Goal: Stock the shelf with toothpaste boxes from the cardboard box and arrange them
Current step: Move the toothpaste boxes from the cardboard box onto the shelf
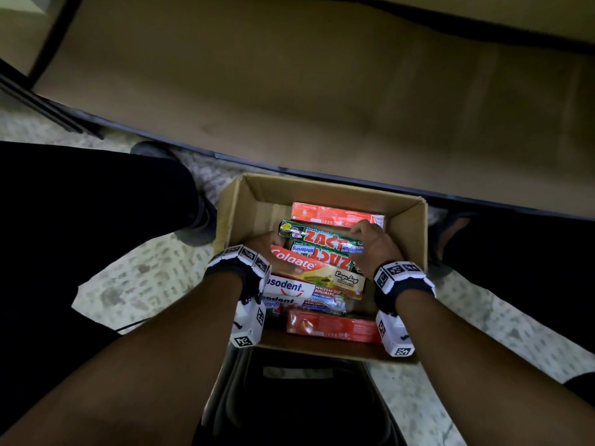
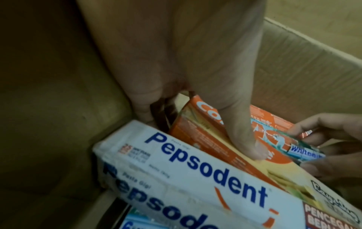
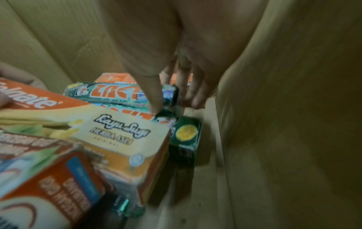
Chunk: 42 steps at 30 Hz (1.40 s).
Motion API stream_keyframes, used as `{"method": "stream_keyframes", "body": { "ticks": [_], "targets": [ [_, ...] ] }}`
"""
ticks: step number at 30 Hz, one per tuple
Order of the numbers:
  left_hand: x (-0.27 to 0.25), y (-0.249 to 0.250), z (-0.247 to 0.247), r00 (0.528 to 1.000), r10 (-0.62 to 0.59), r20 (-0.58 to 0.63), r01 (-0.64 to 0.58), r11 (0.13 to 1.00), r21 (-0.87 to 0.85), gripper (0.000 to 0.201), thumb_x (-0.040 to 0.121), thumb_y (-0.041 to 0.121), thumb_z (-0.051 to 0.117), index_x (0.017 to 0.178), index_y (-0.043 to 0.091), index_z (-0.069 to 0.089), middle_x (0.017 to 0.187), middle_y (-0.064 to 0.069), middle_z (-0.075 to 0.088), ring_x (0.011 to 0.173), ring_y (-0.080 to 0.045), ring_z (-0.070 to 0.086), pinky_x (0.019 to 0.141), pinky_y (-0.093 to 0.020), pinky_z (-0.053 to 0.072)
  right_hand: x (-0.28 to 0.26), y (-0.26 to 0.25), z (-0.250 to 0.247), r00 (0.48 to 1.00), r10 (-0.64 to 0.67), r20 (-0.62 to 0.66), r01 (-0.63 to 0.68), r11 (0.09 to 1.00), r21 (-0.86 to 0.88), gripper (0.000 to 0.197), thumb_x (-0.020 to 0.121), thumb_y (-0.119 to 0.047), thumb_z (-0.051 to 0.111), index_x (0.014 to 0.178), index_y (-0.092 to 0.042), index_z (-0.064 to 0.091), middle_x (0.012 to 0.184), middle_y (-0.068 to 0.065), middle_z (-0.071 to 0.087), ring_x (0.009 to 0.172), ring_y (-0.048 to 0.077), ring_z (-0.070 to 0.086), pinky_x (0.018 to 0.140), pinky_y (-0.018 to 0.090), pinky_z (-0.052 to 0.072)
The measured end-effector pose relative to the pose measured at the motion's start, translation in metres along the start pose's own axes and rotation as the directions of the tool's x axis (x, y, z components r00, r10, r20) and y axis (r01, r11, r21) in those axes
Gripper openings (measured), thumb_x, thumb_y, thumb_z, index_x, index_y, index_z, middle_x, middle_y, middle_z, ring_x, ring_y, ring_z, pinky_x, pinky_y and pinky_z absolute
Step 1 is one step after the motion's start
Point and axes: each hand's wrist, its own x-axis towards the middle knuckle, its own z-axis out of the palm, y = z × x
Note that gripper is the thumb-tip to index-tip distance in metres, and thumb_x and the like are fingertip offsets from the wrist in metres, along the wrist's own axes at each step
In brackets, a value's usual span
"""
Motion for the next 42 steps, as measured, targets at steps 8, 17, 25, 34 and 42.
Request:
{"method": "stream_keyframes", "body": {
  "ticks": [8, 17, 25, 34, 42],
  "targets": [
    [-0.005, -0.002, 0.001, 0.992, 0.044, -0.116, -0.081, 0.940, -0.331, 0.060, 0.050, 0.031, 0.096, 0.099, 0.025, 0.061, 0.106, 0.001, 0.071, 0.095, -0.013, 0.067, 0.086, -0.032, 0.055, -0.012, -0.006, -0.017, 0.998, -0.003, -0.059, 0.008, 0.996, 0.089, 0.029, 0.083, -0.010, 0.072, 0.105, -0.028, 0.065, 0.117, 0.000, 0.062, 0.098, 0.020, 0.064, 0.088, 0.036, 0.057],
    [-0.039, 0.034, -0.011, 0.955, 0.039, -0.294, -0.239, 0.687, -0.686, 0.056, 0.061, 0.009, 0.091, 0.102, 0.014, 0.054, 0.106, -0.008, 0.070, 0.095, -0.024, 0.070, 0.075, -0.041, 0.061, -0.044, -0.008, -0.032, 0.990, 0.066, -0.128, -0.041, 0.981, 0.189, 0.026, 0.082, -0.006, 0.070, 0.104, -0.020, 0.069, 0.113, 0.003, 0.065, 0.099, 0.021, 0.064, 0.084, 0.019, 0.045],
    [-0.053, 0.047, -0.041, 0.881, 0.000, -0.473, -0.398, 0.541, -0.741, 0.037, 0.063, 0.024, 0.091, 0.094, 0.028, 0.070, 0.098, -0.002, 0.076, 0.092, -0.020, 0.074, 0.075, -0.042, 0.061, -0.074, -0.015, -0.023, 0.959, 0.244, -0.147, -0.163, 0.893, 0.420, 0.018, 0.078, -0.013, 0.073, 0.090, -0.022, 0.063, 0.091, -0.002, 0.070, 0.087, 0.019, 0.067, 0.077, 0.027, 0.052],
    [-0.043, 0.048, -0.040, 0.949, -0.066, -0.307, -0.190, 0.659, -0.728, 0.027, 0.073, 0.032, 0.085, 0.094, 0.029, 0.069, 0.088, -0.002, 0.076, 0.077, -0.013, 0.073, 0.060, -0.023, 0.057, -0.075, -0.015, -0.014, 0.933, 0.346, 0.101, -0.351, 0.813, 0.465, 0.033, 0.066, -0.027, 0.083, 0.085, -0.027, 0.056, 0.099, 0.002, 0.072, 0.089, 0.024, 0.070, 0.080, 0.044, 0.060],
    [-0.021, 0.045, -0.014, 0.946, -0.101, -0.308, -0.132, 0.748, -0.650, 0.042, 0.073, 0.033, 0.085, 0.105, 0.022, 0.062, 0.100, 0.000, 0.069, 0.080, -0.014, 0.069, 0.071, -0.028, 0.057, -0.081, -0.036, -0.027, 0.915, 0.229, 0.331, -0.342, 0.876, 0.340, 0.035, 0.081, -0.031, 0.079, 0.079, -0.008, 0.053, 0.086, 0.011, 0.060, 0.082, 0.026, 0.061, 0.081, 0.040, 0.054]
  ]
}}
